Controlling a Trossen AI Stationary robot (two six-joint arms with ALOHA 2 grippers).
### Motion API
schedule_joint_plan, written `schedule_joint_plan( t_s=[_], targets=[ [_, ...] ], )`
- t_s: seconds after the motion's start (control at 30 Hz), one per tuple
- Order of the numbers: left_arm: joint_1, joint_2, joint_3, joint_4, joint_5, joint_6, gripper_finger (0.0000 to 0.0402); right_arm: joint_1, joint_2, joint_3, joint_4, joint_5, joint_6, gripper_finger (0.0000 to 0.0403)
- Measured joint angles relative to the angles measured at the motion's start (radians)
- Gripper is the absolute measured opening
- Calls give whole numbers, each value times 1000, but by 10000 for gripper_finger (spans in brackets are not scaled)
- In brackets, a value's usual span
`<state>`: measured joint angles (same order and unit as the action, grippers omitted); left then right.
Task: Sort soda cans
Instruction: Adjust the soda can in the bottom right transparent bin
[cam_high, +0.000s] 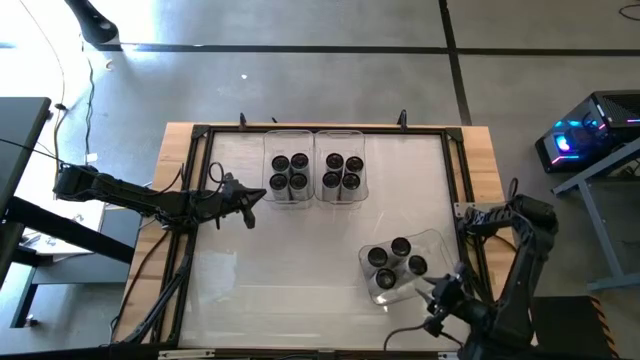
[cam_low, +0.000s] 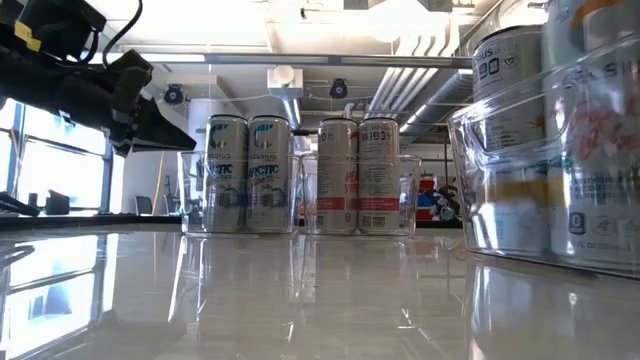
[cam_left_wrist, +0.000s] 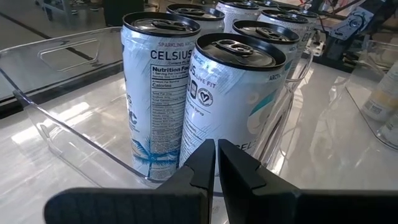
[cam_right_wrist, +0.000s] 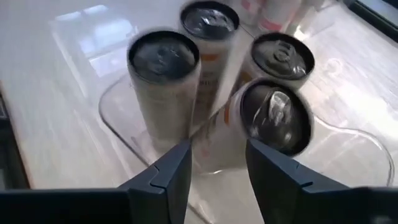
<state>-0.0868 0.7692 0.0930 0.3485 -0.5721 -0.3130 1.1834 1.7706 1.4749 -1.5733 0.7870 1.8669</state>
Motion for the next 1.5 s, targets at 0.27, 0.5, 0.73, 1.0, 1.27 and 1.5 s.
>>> schedule_joint_plan(
  t_s=[0.27,0.5,0.73,1.0,1.27,1.5],
  targets=[
    [0,0,0,1,3,-8,14,9,0,27,2,-11,-38,146],
    [0,0,0,0,4,-8,14,-12,0,97,2,-168,-122,147],
    [0,0,0,0,5,-8,14,-58,-32,113,2,-411,-126,188],
    [0,0,0,0,5,-8,14,-180,-39,59,2,-527,-354,260],
    [0,0,0,0,44,-9,14,-392,-129,-171,51,-667,-765,262],
    [0,0,0,-2,47,-20,14,-495,-230,-355,229,-814,-1072,278]
  ],
)
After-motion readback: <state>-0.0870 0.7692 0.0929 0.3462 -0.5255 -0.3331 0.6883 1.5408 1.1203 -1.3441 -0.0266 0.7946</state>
